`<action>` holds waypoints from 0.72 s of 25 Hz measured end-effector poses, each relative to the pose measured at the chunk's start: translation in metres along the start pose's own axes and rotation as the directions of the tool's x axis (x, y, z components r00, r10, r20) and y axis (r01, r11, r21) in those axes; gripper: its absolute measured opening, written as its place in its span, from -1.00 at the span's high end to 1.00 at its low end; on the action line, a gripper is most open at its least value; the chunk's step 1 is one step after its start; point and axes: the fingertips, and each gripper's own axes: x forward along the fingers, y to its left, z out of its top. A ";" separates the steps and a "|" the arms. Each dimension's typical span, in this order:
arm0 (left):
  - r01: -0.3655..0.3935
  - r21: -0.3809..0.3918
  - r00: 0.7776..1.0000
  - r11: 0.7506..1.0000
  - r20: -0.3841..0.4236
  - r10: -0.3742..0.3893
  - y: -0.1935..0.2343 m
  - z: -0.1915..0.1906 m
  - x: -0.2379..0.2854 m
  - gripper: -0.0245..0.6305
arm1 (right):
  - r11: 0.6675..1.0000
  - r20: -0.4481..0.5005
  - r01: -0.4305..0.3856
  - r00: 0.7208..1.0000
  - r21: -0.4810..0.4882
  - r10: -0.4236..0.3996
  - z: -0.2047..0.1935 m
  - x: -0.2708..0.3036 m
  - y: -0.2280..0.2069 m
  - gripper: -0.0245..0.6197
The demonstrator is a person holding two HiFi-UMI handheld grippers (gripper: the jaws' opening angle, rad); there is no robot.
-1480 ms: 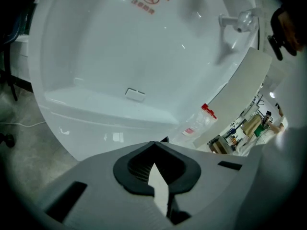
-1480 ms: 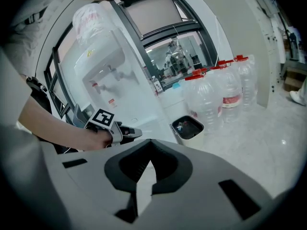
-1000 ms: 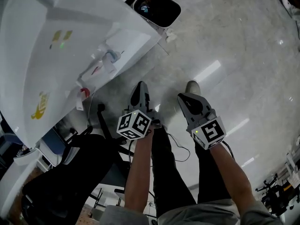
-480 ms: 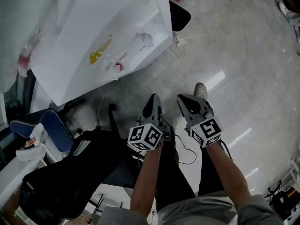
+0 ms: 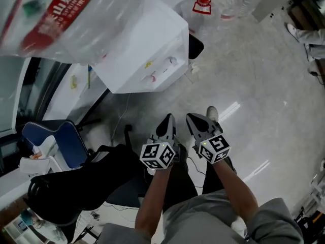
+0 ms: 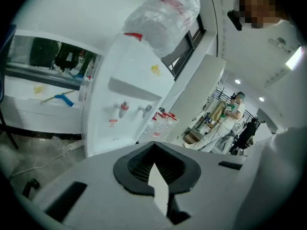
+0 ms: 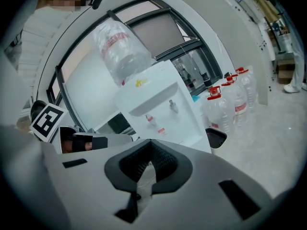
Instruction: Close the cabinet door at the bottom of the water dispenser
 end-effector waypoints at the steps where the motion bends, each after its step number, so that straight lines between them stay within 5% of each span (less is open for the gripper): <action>1: 0.010 0.020 1.000 1.000 0.006 -0.010 -0.010 0.012 -0.004 0.90 | 1.000 0.010 0.001 1.000 -0.007 -0.001 0.014 -0.004 0.004 0.90; 10: 0.061 0.103 0.994 0.993 0.084 -0.070 -0.096 0.107 -0.069 0.90 | 1.000 0.115 -0.017 0.993 -0.016 0.018 0.131 -0.062 0.073 0.90; 18: 0.092 0.263 0.967 0.961 0.208 -0.149 -0.153 0.186 -0.115 0.90 | 0.997 0.216 -0.076 0.973 -0.028 0.080 0.196 -0.104 0.133 0.90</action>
